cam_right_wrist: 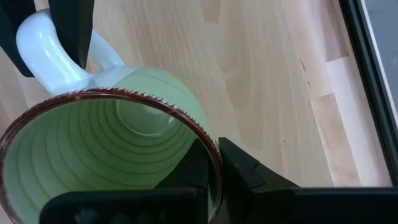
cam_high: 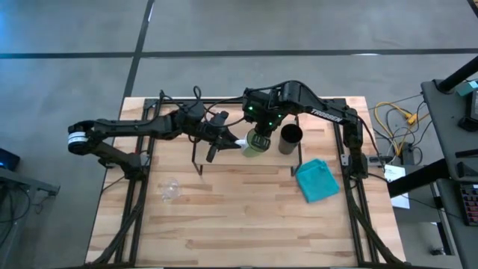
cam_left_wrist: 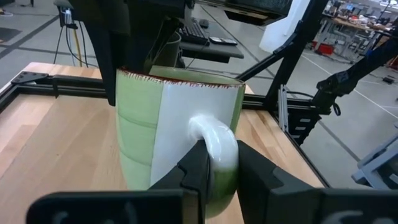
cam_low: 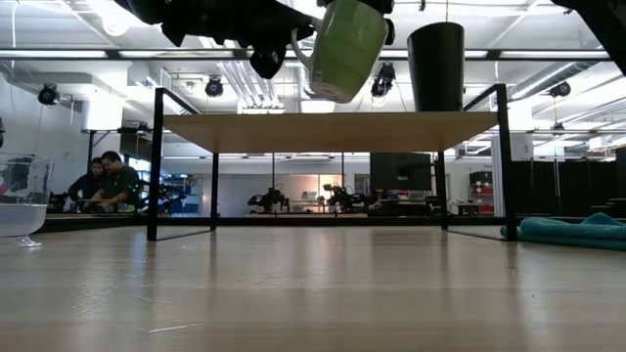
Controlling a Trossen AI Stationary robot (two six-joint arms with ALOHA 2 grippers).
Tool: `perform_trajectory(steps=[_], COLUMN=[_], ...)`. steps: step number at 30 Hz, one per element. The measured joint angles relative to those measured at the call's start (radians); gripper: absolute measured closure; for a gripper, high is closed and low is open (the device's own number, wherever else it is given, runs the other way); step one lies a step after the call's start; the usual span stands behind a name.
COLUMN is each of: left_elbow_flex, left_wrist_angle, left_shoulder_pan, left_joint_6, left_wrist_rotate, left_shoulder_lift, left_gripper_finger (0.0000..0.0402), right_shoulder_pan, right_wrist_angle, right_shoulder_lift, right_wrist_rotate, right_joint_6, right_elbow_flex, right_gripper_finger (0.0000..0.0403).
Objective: Stack small to large cups/mugs on shelf
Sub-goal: Put the green mug on the shelf
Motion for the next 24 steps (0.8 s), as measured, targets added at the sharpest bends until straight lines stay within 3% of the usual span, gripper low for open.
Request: perform_trajectory(steps=[11, 19, 24], left_elbow_flex=[-0.019, -0.022, -0.026], left_wrist_angle=[0.016, 0.058, 0.059], left_shoulder_pan=[-0.001, -0.003, -0.008], left_joint_6=[-0.005, -0.013, -0.012], left_wrist_rotate=[0.008, 0.017, 0.020], left_shoulder_lift=[0.016, 0.009, 0.026], left_gripper_finger=[0.0365, 0.0366, 0.0366], right_shoulder_pan=[0.001, -0.002, -0.001], right_wrist_angle=[0.001, 0.022, 0.015], right_shoulder_lift=[0.000, 0.000, 0.000], right_wrist_rotate=[0.000, 0.012, 0.004], right_joint_6=[-0.006, 0.008, 0.004], right_elbow_flex=[0.000, -0.003, -0.009], right_gripper_finger=[0.0387, 0.0351, 0.0364])
